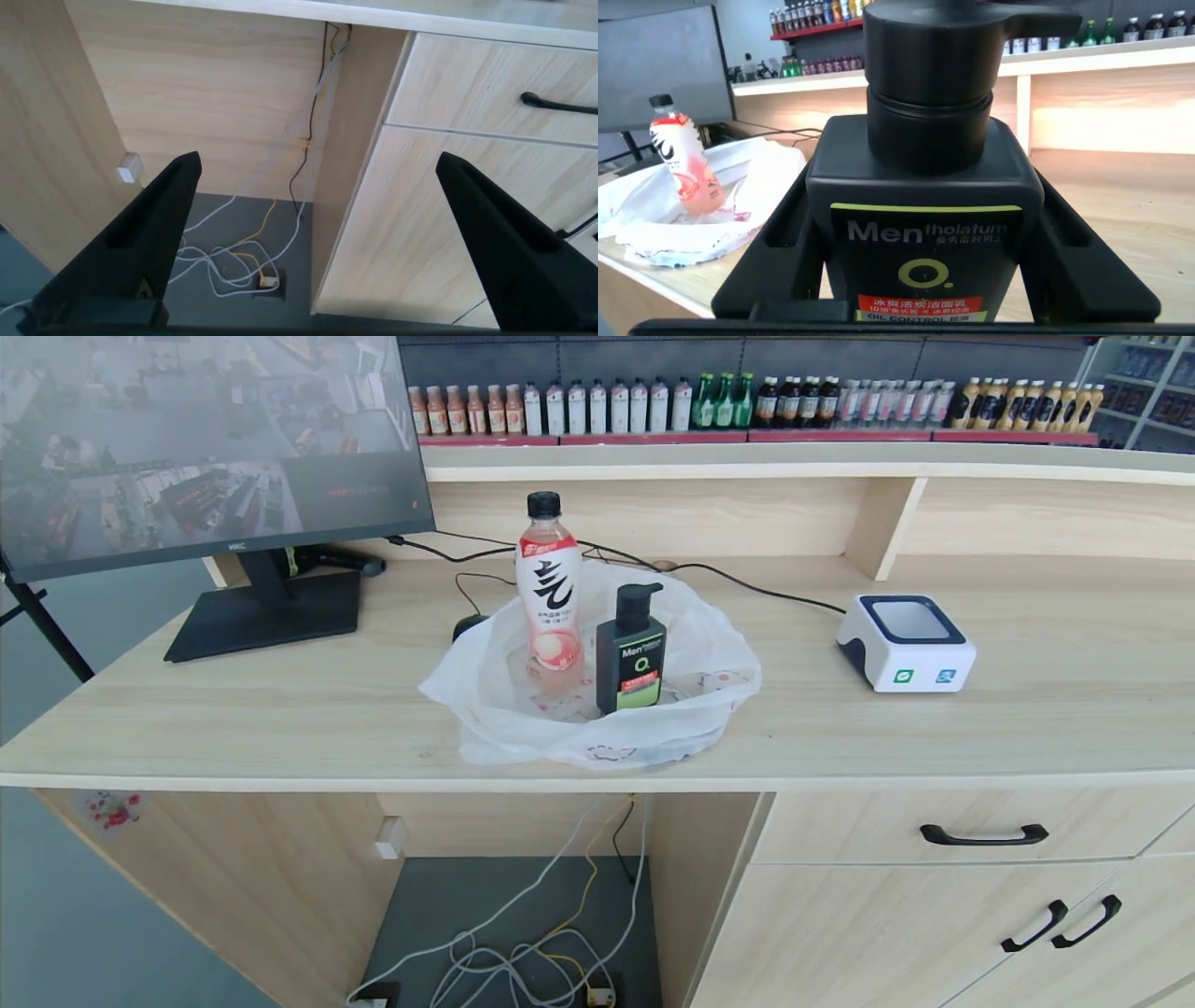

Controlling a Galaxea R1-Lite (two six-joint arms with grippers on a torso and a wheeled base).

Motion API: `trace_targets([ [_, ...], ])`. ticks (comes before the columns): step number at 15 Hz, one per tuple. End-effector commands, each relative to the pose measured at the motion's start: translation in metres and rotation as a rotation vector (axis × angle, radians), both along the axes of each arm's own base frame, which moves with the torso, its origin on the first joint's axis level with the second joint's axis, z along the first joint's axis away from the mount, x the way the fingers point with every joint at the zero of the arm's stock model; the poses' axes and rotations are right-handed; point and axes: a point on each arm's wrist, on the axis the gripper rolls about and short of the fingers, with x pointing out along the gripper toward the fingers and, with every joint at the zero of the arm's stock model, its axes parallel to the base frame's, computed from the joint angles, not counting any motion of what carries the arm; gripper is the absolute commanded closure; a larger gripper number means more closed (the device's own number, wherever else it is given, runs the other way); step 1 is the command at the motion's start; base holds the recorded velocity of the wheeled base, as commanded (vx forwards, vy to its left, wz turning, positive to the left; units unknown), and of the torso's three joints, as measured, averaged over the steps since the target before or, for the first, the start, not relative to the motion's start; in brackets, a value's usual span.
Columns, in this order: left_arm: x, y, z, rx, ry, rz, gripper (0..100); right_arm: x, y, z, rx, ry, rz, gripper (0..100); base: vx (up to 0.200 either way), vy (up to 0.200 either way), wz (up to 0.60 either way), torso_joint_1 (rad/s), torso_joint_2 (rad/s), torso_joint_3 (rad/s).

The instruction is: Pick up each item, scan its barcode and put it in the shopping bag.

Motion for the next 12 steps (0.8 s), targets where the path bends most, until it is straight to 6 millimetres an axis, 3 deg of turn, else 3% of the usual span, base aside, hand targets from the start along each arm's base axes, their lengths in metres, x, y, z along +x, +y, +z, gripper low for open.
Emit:
trace_targets([
  [1, 0.0000, 0.0000, 0.0000, -0.001, 0.000, 0.000, 0, -0.0003, -0.0001, 0.0005, 0.000, -0.001, 0.000, 100, 0.000, 0.200, 0.00, 0.002, 0.01, 0.002],
  [6, 0.0000, 0.0000, 0.0000, 0.002, 0.000, 0.000, 0, 0.0003, 0.0003, -0.0004, 0.001, -0.002, 0.000, 100, 0.000, 0.200, 0.00, 0.002, 0.01, 0.002],
  [12, 0.0000, 0.0000, 0.0000, 0.006, 0.000, 0.000, 0, -0.0004, 0.0003, -0.0052, -0.011, 0.012, 0.001, 100, 0.000, 0.000, 0.00, 0.000, 0.00, 0.000],
])
